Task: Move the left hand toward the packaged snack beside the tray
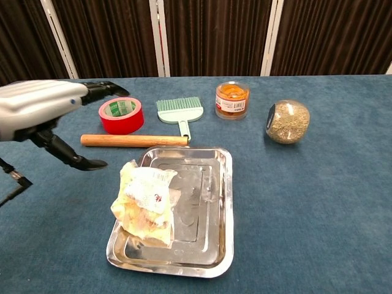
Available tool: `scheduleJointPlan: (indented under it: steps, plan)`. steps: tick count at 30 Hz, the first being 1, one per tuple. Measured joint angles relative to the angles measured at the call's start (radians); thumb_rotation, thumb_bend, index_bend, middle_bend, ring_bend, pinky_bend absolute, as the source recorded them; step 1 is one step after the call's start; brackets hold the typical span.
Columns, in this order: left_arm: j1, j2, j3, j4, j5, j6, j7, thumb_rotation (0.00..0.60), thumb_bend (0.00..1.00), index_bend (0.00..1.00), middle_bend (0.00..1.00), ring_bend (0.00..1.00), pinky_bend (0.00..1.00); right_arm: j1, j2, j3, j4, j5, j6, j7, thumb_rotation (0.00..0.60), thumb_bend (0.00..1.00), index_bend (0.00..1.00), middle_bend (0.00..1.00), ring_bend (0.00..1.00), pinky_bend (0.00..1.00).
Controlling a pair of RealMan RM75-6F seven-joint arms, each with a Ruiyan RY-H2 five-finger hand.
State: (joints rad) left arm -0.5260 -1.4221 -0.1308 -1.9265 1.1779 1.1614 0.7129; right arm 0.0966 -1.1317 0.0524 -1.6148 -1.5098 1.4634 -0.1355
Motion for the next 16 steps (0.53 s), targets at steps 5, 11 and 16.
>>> scheduleJointPlan:
  steps: [5, 11, 16]
  plan:
    - [0.042, 0.077, 0.016, -0.007, 0.04, 0.047, -0.085, 0.6, 0.14, 0.0, 0.0, 0.0, 0.05, 0.0, -0.001, -0.002, -0.001, 0.001, -0.003, -0.008, 0.6, 0.3, 0.0, 0.0, 0.0, 0.1]
    - [0.151, 0.22, 0.076, 0.023, 0.152, 0.154, -0.278, 0.6, 0.06, 0.0, 0.0, 0.0, 0.0, -0.001, -0.003, -0.003, -0.006, 0.001, -0.003, -0.019, 0.6, 0.3, 0.0, 0.0, 0.0, 0.1]
    - [0.271, 0.292, 0.14, 0.126, 0.26, 0.292, -0.468, 0.6, 0.04, 0.0, 0.0, 0.0, 0.0, 0.003, -0.007, -0.003, -0.01, 0.003, -0.011, -0.034, 0.6, 0.3, 0.0, 0.0, 0.0, 0.1]
